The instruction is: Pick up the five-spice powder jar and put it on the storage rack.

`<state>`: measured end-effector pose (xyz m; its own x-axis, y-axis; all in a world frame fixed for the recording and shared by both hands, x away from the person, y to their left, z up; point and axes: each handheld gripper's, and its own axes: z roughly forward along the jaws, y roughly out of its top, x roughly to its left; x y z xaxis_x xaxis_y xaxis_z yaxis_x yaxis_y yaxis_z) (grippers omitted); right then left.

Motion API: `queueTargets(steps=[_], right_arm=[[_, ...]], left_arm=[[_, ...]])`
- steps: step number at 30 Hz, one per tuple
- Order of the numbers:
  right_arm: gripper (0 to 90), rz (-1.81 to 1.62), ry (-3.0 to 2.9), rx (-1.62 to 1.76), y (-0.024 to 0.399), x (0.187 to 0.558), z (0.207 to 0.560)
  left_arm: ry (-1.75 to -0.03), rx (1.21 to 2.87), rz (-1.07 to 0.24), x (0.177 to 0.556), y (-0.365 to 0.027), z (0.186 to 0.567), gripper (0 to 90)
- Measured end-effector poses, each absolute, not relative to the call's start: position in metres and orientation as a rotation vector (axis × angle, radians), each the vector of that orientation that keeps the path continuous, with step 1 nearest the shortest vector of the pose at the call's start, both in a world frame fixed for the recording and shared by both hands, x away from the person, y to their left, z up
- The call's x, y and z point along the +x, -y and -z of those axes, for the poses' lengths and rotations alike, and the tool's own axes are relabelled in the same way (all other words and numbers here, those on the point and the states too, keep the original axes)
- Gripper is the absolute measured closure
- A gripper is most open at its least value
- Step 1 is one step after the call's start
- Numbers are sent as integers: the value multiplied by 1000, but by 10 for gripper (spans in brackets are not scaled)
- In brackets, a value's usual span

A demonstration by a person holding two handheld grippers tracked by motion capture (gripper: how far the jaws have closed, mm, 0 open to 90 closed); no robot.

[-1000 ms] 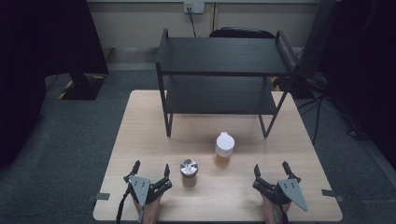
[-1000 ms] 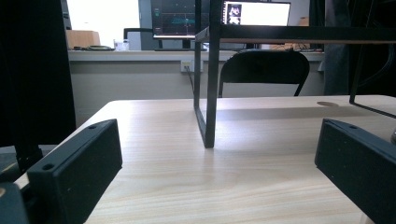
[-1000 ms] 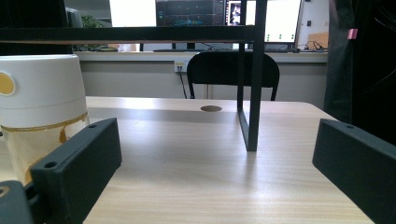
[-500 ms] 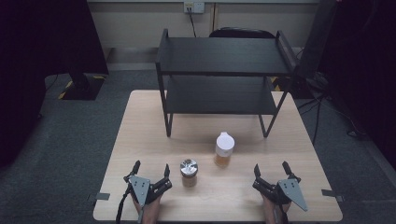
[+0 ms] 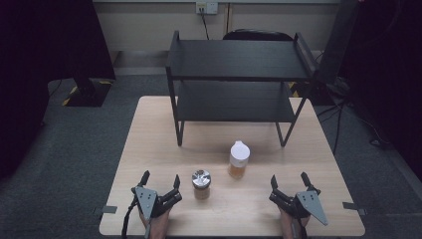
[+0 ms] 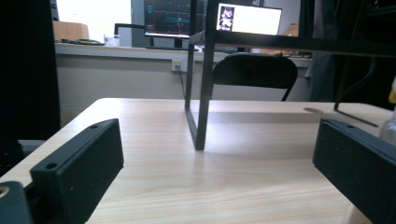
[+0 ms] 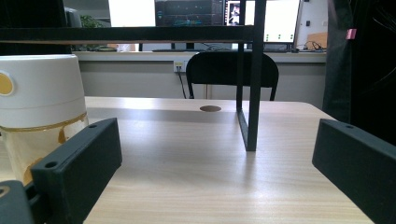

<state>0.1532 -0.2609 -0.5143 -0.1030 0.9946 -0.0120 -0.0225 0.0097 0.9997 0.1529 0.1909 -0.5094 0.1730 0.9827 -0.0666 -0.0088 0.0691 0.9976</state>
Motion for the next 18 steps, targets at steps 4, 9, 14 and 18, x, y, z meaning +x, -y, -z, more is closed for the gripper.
queueTargets(steps=[4,9,14,18], right_arm=[[0,-1286,-1272,1135,261,153,514],[0,-1285,-1271,1136,260,153,514],[0,-1285,-1271,1135,260,153,514],[0,-1284,-1271,1136,260,153,514]], left_arm=[[-1089,1260,-1014,154,-191,500,5],[-1057,1247,-987,153,-191,495,0],[-1029,1239,-959,153,-191,490,0],[-996,1258,-932,156,-185,486,0]])
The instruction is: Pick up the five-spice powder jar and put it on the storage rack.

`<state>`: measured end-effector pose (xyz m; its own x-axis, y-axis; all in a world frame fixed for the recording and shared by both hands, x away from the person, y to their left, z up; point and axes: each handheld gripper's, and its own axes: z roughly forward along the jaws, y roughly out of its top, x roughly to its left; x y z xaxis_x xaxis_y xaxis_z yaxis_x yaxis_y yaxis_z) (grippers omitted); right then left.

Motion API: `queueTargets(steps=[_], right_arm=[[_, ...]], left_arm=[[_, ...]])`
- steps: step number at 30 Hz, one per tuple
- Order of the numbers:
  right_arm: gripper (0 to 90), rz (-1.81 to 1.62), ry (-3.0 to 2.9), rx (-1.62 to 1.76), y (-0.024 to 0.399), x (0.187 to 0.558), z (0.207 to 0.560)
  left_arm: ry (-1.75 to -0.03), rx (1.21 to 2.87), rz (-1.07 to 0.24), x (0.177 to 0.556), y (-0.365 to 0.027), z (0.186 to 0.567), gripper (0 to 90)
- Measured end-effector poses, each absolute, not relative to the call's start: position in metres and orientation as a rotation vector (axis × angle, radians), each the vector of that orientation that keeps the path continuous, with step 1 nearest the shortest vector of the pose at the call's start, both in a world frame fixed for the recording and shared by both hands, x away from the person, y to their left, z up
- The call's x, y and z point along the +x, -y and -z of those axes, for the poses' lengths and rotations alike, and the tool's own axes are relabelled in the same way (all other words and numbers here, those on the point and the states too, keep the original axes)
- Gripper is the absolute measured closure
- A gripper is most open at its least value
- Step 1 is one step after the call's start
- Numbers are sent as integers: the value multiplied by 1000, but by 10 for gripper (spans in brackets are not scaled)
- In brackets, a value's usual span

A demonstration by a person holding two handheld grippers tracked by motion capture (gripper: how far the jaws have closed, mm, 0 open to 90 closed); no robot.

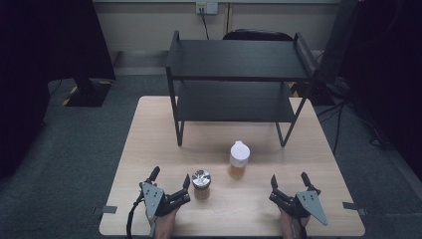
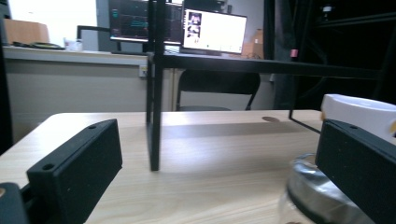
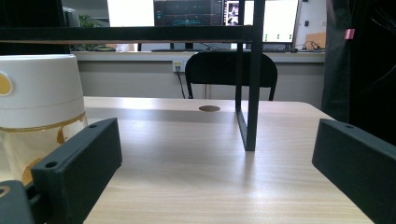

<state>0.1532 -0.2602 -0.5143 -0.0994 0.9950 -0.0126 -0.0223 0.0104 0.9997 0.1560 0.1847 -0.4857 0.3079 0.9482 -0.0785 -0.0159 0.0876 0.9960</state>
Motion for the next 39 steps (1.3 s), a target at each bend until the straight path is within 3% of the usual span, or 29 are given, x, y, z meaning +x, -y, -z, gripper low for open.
queueTargets(steps=[19,39], right_arm=[[1,-1284,-1271,1136,260,153,514],[1,-1284,-1271,1136,260,153,514]], left_arm=[[-927,1343,-896,159,-147,484,4],[-984,1387,-900,159,-124,497,147]])
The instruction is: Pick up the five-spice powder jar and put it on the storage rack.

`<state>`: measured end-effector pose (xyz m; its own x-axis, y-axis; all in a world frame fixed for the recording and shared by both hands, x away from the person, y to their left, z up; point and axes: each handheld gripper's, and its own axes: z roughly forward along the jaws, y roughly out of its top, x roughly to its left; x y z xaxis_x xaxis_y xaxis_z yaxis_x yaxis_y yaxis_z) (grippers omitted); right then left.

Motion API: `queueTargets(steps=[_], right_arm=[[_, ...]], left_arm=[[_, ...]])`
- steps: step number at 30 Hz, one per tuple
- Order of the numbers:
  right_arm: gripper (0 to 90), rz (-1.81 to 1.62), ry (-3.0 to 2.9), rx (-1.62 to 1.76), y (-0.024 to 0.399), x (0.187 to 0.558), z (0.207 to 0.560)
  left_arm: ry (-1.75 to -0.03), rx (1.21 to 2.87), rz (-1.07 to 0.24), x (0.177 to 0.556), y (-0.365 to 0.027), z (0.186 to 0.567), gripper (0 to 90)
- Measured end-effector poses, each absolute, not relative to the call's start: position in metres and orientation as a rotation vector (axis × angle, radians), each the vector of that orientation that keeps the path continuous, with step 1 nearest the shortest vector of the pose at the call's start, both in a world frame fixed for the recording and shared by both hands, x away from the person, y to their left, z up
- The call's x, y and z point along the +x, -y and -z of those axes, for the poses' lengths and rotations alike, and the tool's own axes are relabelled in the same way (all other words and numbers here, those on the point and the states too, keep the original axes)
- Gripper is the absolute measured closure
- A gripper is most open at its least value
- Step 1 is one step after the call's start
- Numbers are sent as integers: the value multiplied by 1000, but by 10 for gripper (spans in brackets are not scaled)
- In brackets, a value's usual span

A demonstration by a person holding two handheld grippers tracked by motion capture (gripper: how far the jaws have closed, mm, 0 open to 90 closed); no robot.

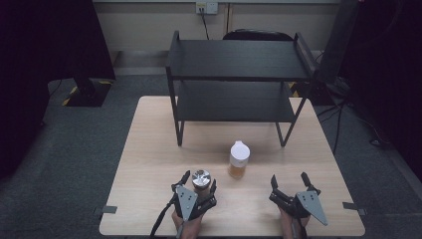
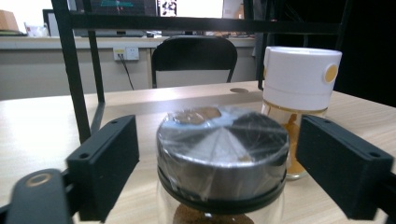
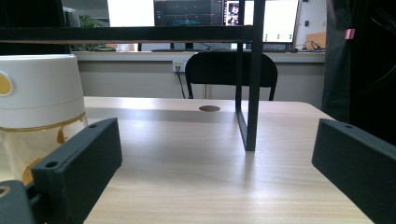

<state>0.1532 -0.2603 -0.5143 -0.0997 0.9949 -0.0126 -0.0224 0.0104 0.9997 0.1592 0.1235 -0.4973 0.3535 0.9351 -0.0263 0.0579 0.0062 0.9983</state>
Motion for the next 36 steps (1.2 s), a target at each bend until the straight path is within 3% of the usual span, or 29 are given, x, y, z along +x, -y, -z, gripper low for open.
queueTargets(steps=[13,36], right_arm=[[1,-1284,-1271,1136,260,153,514],[2,-1284,-1272,1136,260,153,514]], left_arm=[[-989,1394,-889,162,-125,499,323],[-970,1417,-858,166,-132,494,349]])
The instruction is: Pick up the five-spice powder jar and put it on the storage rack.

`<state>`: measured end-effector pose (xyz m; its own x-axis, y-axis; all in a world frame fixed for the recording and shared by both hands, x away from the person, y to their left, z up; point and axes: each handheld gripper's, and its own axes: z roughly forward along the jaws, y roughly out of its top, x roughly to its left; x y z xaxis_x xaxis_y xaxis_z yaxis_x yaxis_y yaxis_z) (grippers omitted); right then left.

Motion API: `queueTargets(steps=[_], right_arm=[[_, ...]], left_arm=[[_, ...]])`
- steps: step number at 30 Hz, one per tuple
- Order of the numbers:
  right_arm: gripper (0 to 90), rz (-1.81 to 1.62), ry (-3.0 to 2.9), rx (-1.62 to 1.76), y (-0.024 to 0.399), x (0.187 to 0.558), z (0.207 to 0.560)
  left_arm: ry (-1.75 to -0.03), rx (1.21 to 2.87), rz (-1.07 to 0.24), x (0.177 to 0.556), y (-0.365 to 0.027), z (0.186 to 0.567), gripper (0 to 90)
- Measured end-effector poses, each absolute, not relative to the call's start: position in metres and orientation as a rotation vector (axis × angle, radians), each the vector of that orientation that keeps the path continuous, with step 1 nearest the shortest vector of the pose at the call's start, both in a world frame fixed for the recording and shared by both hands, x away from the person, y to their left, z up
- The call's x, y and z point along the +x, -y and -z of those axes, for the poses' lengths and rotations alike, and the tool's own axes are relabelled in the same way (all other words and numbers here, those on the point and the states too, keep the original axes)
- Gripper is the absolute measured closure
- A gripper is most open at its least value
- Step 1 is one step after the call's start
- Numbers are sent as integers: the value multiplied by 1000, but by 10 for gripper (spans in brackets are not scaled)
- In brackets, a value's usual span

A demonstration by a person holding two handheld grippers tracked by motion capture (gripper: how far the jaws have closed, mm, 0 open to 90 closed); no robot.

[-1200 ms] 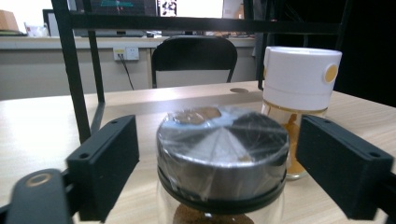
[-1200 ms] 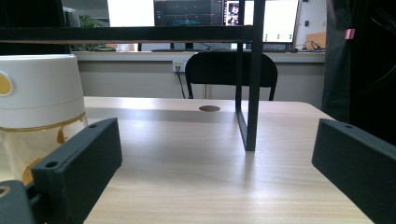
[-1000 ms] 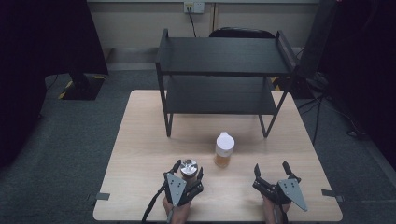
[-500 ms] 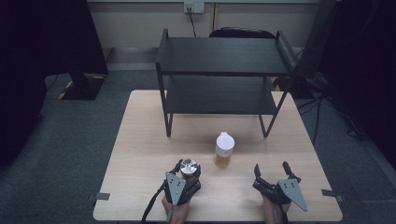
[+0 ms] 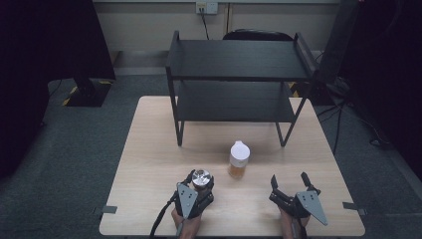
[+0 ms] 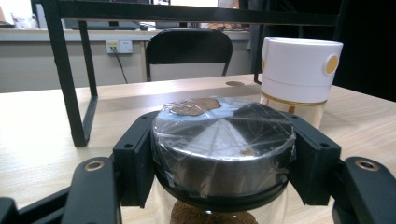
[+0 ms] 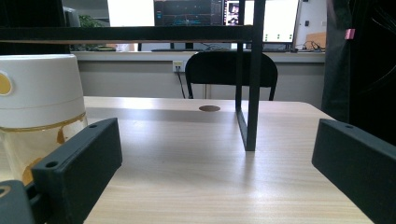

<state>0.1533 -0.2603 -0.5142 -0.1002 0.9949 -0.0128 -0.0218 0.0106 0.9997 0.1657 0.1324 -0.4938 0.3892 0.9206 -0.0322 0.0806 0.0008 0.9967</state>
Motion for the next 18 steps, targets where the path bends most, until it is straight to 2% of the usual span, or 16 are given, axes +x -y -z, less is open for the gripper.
queueTargets(steps=[18], right_arm=[[3,-1283,-1275,1135,260,153,514]], left_arm=[[-866,1439,-804,167,-155,474,351]])
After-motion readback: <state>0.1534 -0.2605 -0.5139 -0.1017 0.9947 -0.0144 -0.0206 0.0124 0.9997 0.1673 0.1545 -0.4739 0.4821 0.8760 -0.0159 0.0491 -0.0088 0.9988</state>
